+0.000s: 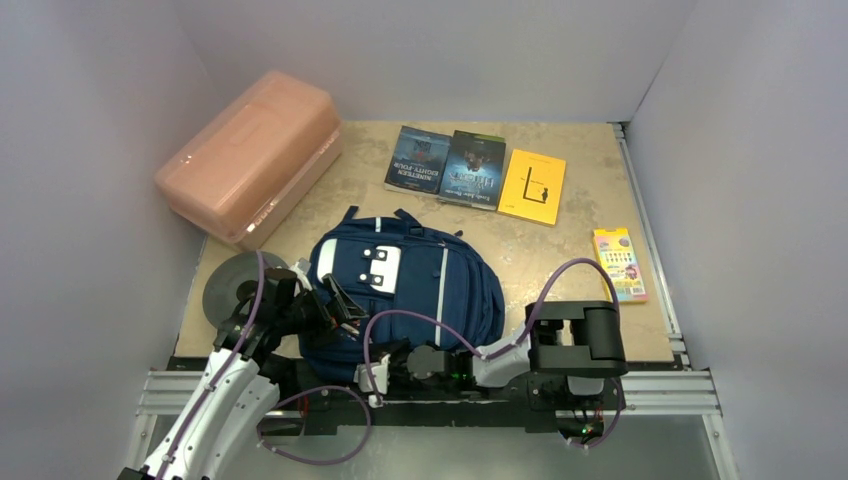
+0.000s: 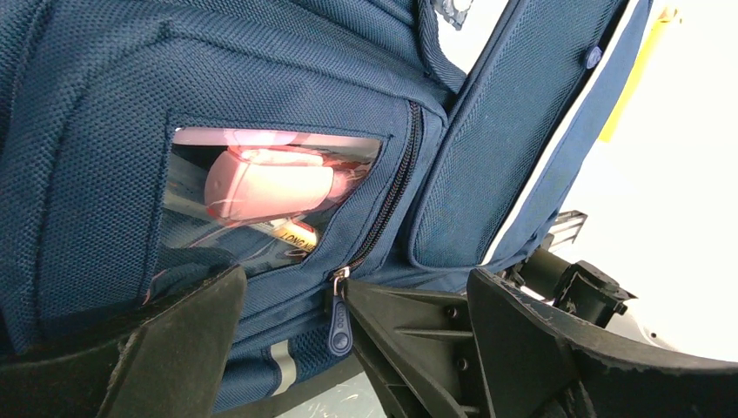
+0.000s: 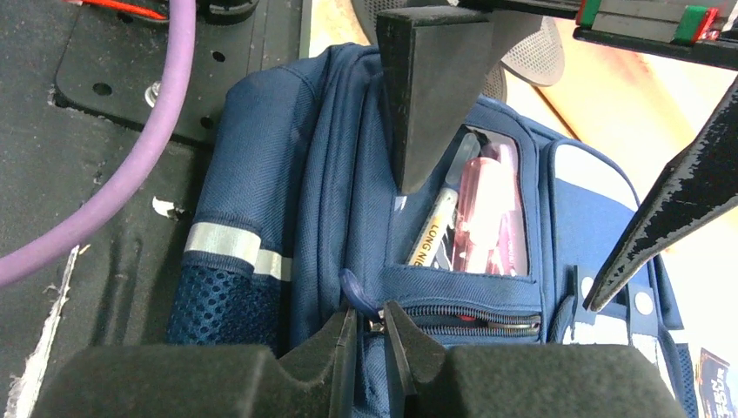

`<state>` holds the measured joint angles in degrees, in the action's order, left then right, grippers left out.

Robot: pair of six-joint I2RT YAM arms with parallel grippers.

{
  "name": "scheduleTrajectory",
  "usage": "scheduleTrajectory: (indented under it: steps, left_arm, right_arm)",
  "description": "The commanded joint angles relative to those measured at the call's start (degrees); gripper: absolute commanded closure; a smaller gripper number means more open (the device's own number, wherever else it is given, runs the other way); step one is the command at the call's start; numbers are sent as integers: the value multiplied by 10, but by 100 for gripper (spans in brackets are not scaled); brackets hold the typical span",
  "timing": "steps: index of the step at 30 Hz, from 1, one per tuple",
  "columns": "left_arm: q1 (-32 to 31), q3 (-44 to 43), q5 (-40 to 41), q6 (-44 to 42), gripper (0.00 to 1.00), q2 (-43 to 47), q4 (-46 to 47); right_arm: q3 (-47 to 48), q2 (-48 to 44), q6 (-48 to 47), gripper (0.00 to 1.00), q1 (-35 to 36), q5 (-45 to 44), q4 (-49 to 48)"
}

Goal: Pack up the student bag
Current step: Zip the student bag at the center of the board.

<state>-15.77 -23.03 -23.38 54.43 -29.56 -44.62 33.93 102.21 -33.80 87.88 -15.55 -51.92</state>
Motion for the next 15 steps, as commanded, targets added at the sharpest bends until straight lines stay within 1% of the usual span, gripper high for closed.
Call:
scheduleTrajectory:
  steps: [1, 5, 7, 8, 11, 15]
  left_arm:
    - [1, -13, 8, -12, 0, -5, 1]
    - [1, -9, 17, -8, 0, -6, 0]
    - [1, -8, 28, -3, 0, -3, -4]
    - [1, -8, 36, 0, 0, -2, -8]
    - [1, -13, 58, 17, 0, 18, -28]
    - [1, -25, 76, 38, 3, 77, -44]
  right_arm:
    - [18, 4, 17, 82, -10, -13, -33]
    - [18, -9, 42, 89, -21, 2, -35]
    - [19, -13, 57, 95, -28, 14, -30]
    - [22, -16, 68, 100, -32, 22, -23]
    - [29, -34, 116, 100, -53, 60, 11]
    - [21, -57, 173, 100, -96, 132, 21]
